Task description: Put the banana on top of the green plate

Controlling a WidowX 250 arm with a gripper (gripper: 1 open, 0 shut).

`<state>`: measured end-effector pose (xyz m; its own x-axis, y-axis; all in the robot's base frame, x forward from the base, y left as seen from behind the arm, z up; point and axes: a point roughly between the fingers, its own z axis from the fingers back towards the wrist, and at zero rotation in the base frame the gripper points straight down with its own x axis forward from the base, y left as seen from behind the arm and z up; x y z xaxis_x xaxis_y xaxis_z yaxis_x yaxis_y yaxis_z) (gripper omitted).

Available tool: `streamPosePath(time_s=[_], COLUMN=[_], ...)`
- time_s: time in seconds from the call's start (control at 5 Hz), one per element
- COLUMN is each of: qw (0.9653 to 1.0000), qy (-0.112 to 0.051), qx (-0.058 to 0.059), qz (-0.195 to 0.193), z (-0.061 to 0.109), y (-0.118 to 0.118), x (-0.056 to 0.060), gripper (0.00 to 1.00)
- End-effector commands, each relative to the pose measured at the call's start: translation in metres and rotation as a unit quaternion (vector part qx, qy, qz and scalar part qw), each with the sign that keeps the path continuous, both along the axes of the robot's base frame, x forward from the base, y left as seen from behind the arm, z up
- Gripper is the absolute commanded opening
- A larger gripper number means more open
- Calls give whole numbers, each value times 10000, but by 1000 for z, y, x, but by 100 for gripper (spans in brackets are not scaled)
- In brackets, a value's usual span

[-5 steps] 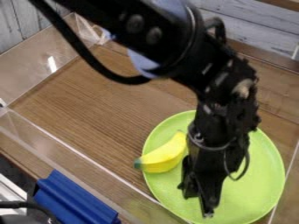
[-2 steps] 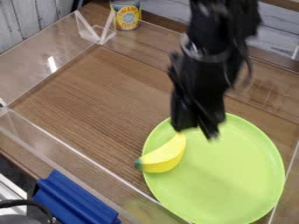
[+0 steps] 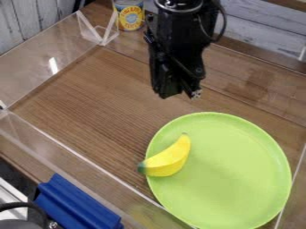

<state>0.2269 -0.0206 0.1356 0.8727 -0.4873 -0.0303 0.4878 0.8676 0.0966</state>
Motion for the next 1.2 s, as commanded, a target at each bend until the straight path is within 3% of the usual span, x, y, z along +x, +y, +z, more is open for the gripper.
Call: streamPosePath(time_s=[0.0,0.2,0.6,1.0], qw=[9997,9994,9984,9967], qy=[-198,-281,-547,-792], qx=[-29,-61,-111,-176], qz=[109,187,11,-48], z=[1,-11,-39,-47], y=[-5,-16,-25,-23], x=[-6,-11,-9,-3], gripper=[100,100,100,100])
